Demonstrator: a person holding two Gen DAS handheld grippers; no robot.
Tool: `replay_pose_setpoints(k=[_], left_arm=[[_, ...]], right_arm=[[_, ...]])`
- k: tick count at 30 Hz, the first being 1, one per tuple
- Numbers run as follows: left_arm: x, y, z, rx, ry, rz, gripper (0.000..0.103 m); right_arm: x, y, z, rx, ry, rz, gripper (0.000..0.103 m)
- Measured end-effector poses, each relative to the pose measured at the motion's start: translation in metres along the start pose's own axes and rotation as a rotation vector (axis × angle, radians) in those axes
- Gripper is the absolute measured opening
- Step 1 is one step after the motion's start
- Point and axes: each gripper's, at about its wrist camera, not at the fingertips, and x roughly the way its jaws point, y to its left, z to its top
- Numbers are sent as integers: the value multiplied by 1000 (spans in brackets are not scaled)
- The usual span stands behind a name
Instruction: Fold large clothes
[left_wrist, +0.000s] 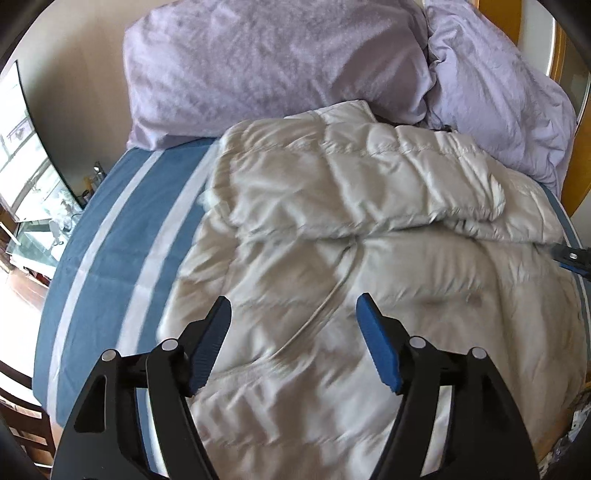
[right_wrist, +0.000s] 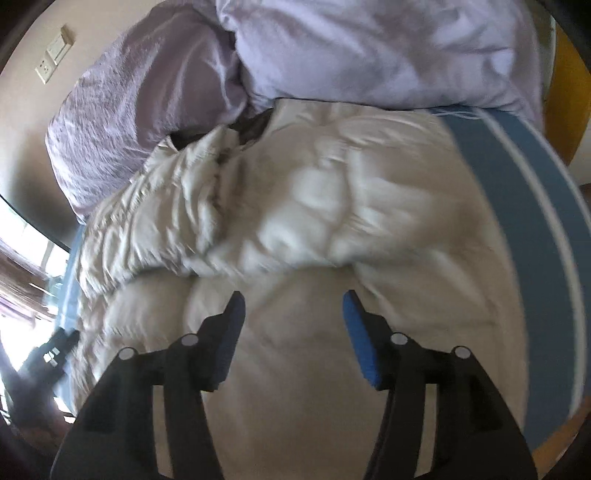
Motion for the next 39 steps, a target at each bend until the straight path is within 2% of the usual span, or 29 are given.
replay_pose_setpoints(k=[5, 12, 17, 23, 27, 30, 36, 37, 38, 39], left_arm=[[-11, 37, -30, -44, 27, 5, 71], [-15, 80, -74, -124, 97, 15, 71], [-13, 87, -90, -146, 122, -14, 71], [-6, 88, -101, -198, 147, -46, 71], [-2, 92, -107, -271, 165, -98, 71], [-3, 91, -110, -276, 156, -105, 69], [-4, 96, -110, -303, 145, -120, 67], [-4, 96, -109, -303, 145, -121, 65], [-4, 96, -108, -302, 145, -134, 55], [-5, 95, -108, -306, 147, -166, 49]], right_arm=[[-28, -44, -38, 23, -6, -57, 66], [-54, -114, -89, 103, 36, -135, 67], [-56, -139, -117, 155, 77, -110, 67], [-52, -143, -139, 170, 120, -40, 66], [-50, -141, -147, 163, 129, 20, 51], [-51, -141, -149, 172, 124, 38, 49], [-50, -141, -151, 185, 121, 49, 52], [-51, -141, -152, 178, 121, 52, 46], [-50, -140, -153, 167, 123, 64, 33], [-50, -139, -153, 166, 126, 74, 25]])
